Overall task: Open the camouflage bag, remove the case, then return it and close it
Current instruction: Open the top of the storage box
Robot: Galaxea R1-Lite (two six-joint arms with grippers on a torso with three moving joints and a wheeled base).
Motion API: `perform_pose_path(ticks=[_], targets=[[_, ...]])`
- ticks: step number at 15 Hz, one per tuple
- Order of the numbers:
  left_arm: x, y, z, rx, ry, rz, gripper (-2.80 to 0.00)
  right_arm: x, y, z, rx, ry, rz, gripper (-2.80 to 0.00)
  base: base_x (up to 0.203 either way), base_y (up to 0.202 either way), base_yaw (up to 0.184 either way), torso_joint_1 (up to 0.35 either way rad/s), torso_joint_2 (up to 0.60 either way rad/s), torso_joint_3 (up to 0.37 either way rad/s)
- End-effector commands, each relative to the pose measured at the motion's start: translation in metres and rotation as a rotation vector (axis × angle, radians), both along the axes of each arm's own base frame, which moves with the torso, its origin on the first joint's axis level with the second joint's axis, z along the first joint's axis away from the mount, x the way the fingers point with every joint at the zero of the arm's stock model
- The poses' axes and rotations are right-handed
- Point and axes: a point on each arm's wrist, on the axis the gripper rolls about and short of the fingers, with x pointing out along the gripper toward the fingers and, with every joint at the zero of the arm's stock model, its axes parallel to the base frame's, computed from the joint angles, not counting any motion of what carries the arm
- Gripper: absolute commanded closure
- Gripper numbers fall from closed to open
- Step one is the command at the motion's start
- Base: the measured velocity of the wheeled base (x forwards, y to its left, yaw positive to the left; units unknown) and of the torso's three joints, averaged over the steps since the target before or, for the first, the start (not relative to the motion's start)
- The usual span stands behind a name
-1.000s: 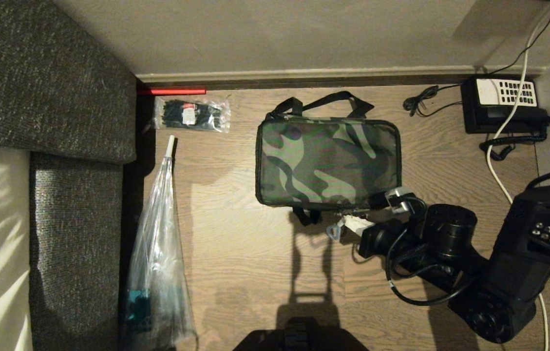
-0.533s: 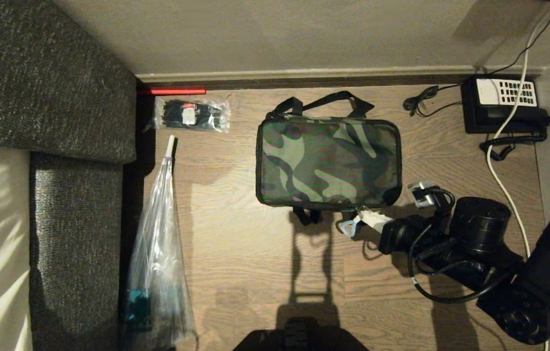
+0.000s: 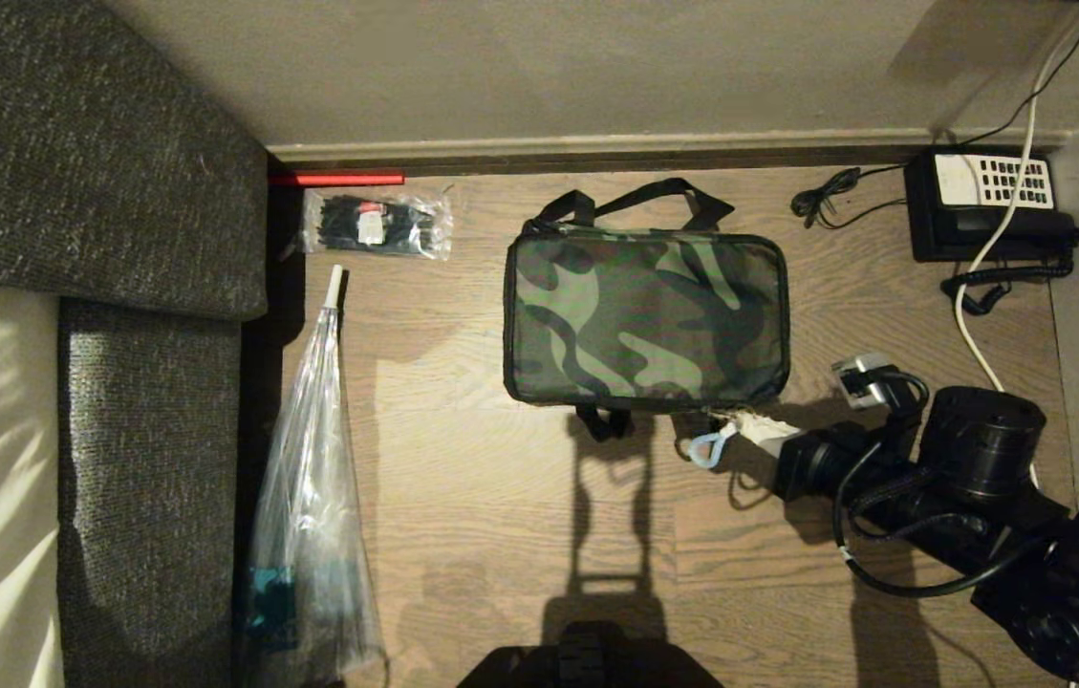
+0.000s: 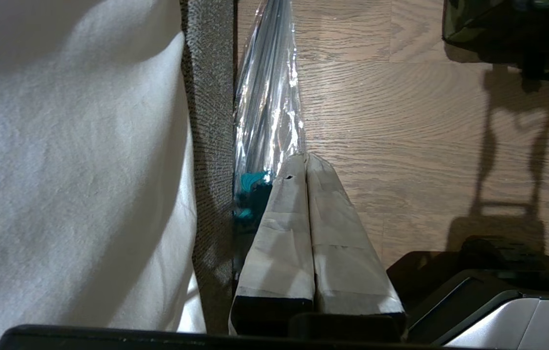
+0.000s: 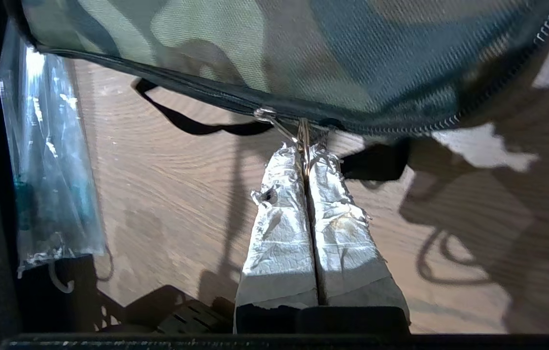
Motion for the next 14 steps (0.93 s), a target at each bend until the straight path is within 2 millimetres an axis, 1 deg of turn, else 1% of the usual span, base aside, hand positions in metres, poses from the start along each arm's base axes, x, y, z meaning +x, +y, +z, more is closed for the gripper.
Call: perform_pose_path(ticks=[1, 5, 9, 12, 14], targets=[[0.0, 0.0, 0.0, 0.0, 0.0, 0.001, 0.0, -0.001, -0.007, 0.001, -0.014, -0.01, -0.018, 0.0, 0.0, 0.0, 0.0, 0.0, 0.0, 0.0], [0.0, 0.0, 0.0, 0.0, 0.0, 0.001, 0.0, 0.0, -0.017, -0.002, -0.077, 0.007, -0.043, 0.0, 0.0, 0.0, 0.0, 0.0, 0.0, 0.0], [0.0, 0.0, 0.0, 0.0, 0.0, 0.001, 0.0, 0.001, -0.027, 0.0, -0.078, 0.007, -0.074, 0.0, 0.0, 0.0, 0.0, 0.0, 0.0, 0.0], [0.0, 0.0, 0.0, 0.0, 0.0, 0.001, 0.0, 0.0, -0.039, 0.002, -0.078, 0.02, -0.073, 0.0, 0.0, 0.0, 0.0, 0.0, 0.0, 0.0], [0.0, 0.0, 0.0, 0.0, 0.0, 0.001, 0.0, 0.001, -0.051, 0.004, -0.112, 0.0, -0.072, 0.0, 0.0, 0.0, 0.0, 0.0, 0.0, 0.0]])
